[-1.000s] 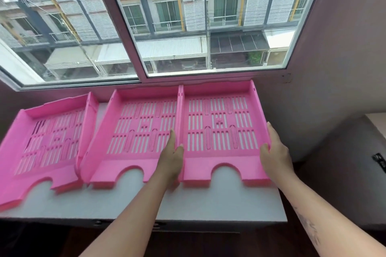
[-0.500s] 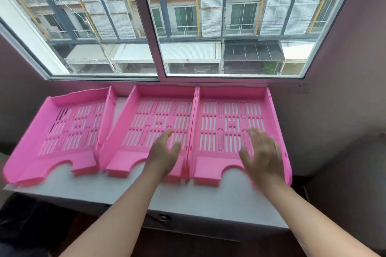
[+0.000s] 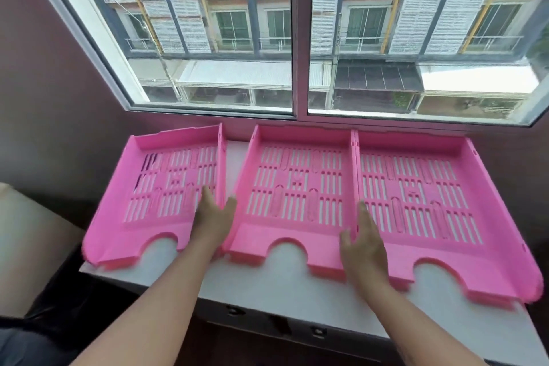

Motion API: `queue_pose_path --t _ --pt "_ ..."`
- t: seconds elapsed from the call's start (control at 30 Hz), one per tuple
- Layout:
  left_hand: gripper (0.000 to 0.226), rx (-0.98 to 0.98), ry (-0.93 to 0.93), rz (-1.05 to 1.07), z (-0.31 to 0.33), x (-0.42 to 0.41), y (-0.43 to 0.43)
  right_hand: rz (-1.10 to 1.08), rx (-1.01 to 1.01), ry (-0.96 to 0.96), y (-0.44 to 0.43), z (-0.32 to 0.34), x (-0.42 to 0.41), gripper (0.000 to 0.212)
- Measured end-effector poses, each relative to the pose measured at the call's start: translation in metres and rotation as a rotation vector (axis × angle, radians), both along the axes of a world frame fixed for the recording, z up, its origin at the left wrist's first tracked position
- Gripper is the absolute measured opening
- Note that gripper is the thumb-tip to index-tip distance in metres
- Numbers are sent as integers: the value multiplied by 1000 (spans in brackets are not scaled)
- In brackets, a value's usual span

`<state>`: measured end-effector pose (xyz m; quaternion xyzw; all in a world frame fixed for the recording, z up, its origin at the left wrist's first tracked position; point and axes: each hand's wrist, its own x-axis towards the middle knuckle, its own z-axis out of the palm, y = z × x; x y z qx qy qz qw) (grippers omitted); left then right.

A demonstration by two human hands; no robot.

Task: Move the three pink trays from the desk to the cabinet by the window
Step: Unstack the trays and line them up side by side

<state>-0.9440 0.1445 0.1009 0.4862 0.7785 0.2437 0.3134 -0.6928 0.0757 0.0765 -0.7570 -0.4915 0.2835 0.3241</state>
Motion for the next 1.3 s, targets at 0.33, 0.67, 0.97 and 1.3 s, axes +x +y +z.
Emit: queue_pose_path --t 0.33,0.67,0.97,1.3 --pt "68 -19 -135 -199 -19 -15 -4 -174 58 -70 4 -24 -4 64" --pt "62 -40 -225 -371 -15 -29 2 -180 65 -126 6 -22 -8 65" --pt "59 52 -145 -323 -8 -18 -9 -121 51 -165 3 -16 -6 72" --pt "58 240 172 -247 -30 -12 -41 -125 82 -341 -26 -28 -8 68"
